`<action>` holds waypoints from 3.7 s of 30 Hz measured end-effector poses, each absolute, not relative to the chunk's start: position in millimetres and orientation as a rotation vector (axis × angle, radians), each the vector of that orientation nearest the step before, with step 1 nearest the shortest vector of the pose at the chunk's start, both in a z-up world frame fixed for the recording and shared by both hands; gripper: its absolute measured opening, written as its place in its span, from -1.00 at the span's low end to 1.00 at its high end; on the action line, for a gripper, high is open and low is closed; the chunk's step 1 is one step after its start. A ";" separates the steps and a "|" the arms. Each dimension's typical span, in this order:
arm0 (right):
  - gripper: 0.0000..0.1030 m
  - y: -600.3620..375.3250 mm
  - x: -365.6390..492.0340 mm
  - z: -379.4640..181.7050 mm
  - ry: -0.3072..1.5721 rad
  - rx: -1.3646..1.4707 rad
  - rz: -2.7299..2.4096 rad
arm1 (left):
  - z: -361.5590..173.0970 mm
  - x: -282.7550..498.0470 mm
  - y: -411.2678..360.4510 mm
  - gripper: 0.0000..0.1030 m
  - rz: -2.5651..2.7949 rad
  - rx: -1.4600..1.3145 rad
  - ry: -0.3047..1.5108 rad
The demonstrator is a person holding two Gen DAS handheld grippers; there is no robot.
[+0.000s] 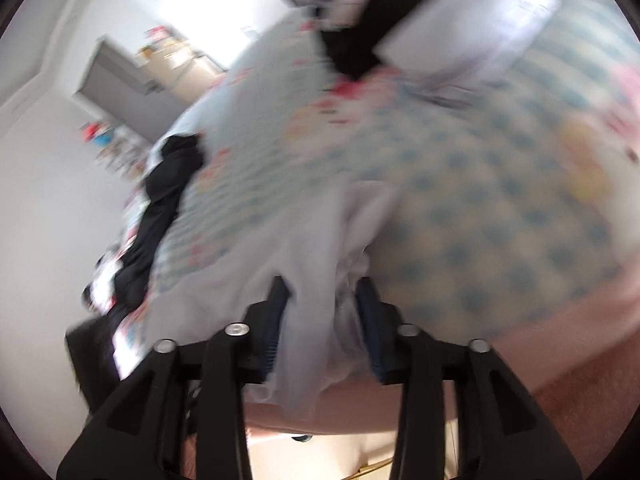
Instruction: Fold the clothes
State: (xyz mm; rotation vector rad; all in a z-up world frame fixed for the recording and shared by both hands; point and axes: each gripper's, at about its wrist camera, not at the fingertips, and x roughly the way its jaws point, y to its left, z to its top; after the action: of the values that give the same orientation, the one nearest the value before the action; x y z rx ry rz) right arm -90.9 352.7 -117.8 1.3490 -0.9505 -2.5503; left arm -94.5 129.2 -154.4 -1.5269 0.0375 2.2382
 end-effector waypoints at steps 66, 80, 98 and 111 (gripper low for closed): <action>-0.20 212.0 -107.8 -136.8 -0.447 1.491 -2.273 | -137.6 -117.4 21.4 -0.62 2.193 -1.405 -0.646; 0.07 180.2 -121.8 -89.6 -0.316 1.372 -2.329 | -94.7 -103.8 -74.1 -0.73 2.382 -1.243 -0.695; 0.38 157.7 -130.0 -122.5 -0.417 1.460 -2.230 | -150.6 -98.8 -120.7 0.23 2.371 -1.450 -0.837; -0.50 138.3 -143.9 -145.4 -0.473 1.471 -2.140 | -155.4 -100.4 -75.3 0.04 2.206 -1.421 -0.806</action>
State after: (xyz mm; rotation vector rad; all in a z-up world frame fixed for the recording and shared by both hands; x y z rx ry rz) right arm -143.9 138.3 -145.4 1.4706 -0.4730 -2.1398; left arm -100.4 -75.3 -155.4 -1.4215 -0.8055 2.2061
